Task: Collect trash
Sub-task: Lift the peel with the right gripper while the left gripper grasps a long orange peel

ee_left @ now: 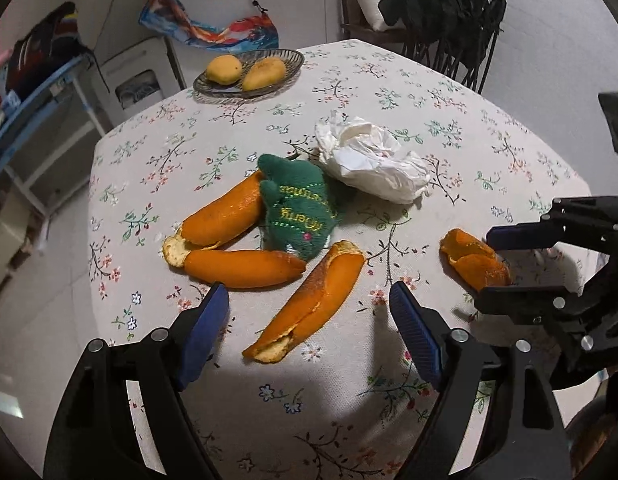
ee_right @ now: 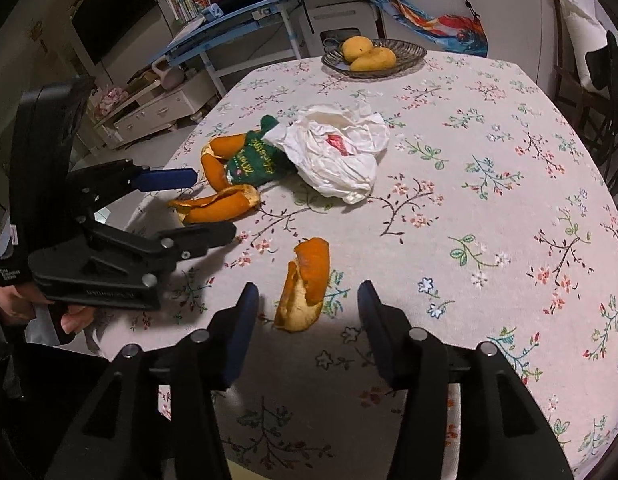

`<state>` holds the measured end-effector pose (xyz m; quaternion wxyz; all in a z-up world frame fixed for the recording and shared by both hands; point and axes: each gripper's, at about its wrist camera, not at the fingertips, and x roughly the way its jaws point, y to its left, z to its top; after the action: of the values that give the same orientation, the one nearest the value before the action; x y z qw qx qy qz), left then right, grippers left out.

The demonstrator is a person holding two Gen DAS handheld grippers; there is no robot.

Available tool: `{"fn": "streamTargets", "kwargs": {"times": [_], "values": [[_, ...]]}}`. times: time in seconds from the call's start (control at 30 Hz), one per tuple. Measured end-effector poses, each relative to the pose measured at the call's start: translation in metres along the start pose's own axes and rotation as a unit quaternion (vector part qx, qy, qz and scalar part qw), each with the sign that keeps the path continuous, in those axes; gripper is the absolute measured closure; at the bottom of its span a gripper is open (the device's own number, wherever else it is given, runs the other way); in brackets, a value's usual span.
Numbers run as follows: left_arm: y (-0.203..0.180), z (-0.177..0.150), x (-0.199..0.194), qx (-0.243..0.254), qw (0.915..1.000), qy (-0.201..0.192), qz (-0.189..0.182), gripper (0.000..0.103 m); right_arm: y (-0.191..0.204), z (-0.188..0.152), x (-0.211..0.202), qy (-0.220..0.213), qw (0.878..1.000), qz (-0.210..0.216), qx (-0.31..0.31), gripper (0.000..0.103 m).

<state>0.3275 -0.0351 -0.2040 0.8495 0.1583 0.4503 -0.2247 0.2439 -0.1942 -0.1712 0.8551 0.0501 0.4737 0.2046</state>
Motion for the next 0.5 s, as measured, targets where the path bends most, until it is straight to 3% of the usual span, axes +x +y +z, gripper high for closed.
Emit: {"fn": "streamTargets", "kwargs": {"times": [0.5], "values": [[-0.015,-0.002,0.004,0.025,0.9986,-0.001,0.046,0.024,0.0,-0.001,0.0,-0.005,1.0,-0.002,0.001,0.054]]}}
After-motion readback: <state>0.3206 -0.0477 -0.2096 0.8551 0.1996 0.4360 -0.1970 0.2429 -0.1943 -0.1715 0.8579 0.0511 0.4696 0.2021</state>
